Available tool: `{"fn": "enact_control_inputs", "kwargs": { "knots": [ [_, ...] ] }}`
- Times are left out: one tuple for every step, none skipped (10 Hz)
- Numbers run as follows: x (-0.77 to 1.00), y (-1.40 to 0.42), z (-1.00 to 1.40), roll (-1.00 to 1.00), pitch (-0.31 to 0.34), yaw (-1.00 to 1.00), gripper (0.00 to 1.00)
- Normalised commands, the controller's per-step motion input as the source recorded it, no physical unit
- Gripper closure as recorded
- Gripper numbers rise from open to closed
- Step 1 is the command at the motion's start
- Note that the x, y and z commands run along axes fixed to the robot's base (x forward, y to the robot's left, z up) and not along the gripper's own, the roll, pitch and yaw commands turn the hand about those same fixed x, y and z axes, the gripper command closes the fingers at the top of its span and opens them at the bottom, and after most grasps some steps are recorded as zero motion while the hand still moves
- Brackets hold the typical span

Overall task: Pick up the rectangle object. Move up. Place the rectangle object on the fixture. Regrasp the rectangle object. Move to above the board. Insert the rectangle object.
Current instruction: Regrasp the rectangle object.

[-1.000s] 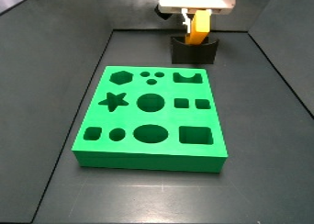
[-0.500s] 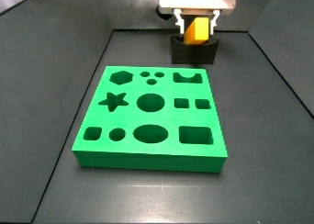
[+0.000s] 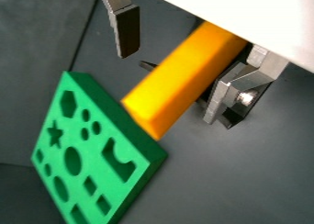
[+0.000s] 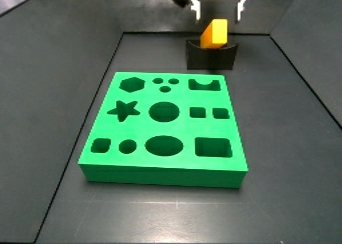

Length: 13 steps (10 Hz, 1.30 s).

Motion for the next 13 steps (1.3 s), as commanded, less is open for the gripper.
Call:
{"fn": "enact_control_inputs", "kwargs": {
  "knots": [
    [-0.04, 0.01, 0.84, 0.03, 0.04, 0.0, 0.0],
    [-0.04, 0.01, 0.72, 0.03, 0.042, 0.0, 0.0],
    [-0.03, 0.01, 0.4, 0.02, 0.04, -0.01, 0.0],
    [-0.03, 0.01, 0.27, 0.02, 0.04, -0.02, 0.0],
    [0.0, -1.0, 0.7, 1.0, 0.054, 0.01, 0.0],
    [0.0, -1.0, 0.68, 1.0, 0.053, 0.02, 0.0],
    [-0.04, -1.0, 0.63, 1.0, 0.043, 0.01, 0.0],
    [-0.06, -1.0, 0.57, 1.0, 0.038, 0.01, 0.0],
    [-0.06, -0.8, 0.3, 1.0, 0.032, 0.01, 0.0],
    [-0.04, -0.62, 0.15, 1.0, 0.03, 0.01, 0.0],
    [-0.02, -0.35, 0.05, 1.0, 0.029, 0.01, 0.0],
    [-0.02, -0.14, 0.03, 1.0, 0.027, 0.01, 0.0],
    [-0.02, -0.02, 0.03, 1.0, 0.025, 0.01, 0.0]
  ]
}}
